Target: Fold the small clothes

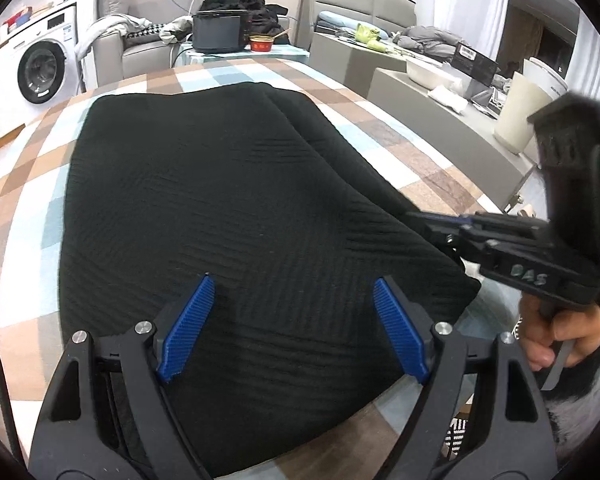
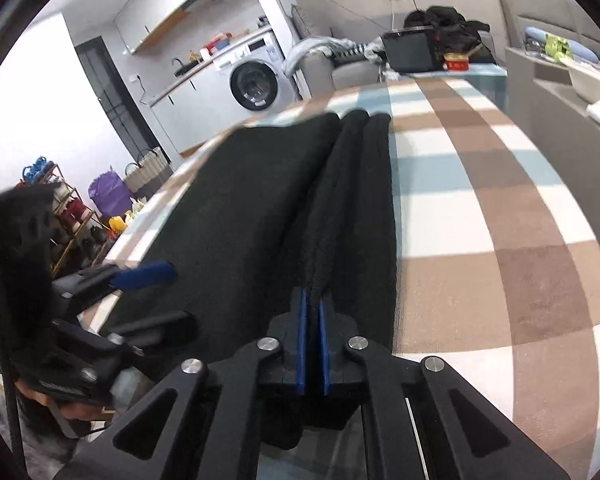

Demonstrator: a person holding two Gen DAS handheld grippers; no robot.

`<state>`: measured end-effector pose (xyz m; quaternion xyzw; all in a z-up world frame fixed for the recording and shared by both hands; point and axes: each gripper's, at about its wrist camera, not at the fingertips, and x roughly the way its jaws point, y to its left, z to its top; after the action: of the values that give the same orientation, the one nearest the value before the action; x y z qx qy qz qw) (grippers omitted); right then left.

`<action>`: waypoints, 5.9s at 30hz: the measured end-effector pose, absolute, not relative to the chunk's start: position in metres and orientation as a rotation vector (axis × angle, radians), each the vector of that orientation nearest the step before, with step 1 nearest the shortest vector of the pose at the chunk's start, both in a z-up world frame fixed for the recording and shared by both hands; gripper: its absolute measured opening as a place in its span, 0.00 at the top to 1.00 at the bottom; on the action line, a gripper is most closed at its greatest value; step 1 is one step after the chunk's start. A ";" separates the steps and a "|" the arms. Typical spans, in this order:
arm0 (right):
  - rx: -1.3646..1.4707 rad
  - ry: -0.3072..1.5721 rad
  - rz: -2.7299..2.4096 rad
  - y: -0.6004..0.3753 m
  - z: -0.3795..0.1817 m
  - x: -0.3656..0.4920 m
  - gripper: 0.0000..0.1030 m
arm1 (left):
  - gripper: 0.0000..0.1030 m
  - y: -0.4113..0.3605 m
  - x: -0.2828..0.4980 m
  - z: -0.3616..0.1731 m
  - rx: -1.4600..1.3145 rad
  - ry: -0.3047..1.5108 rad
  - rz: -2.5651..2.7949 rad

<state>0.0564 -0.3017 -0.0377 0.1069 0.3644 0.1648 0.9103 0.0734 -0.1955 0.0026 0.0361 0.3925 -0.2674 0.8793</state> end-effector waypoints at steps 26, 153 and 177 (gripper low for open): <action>0.133 0.776 0.331 -0.274 -0.012 0.120 0.92 | 0.22 -0.101 0.092 0.009 -0.043 0.791 -0.385; -0.055 0.366 0.395 -0.220 0.004 0.073 0.00 | 0.01 -0.003 0.069 0.034 -0.062 0.402 -0.120; -0.026 0.390 0.392 -0.222 0.003 0.077 0.00 | 0.01 -0.002 0.067 0.035 -0.064 0.406 -0.129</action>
<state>0.0766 -0.2220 0.0032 -0.0129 0.1925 0.1934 0.9620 0.0667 -0.0021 0.0346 -0.0319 0.2013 -0.0642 0.9769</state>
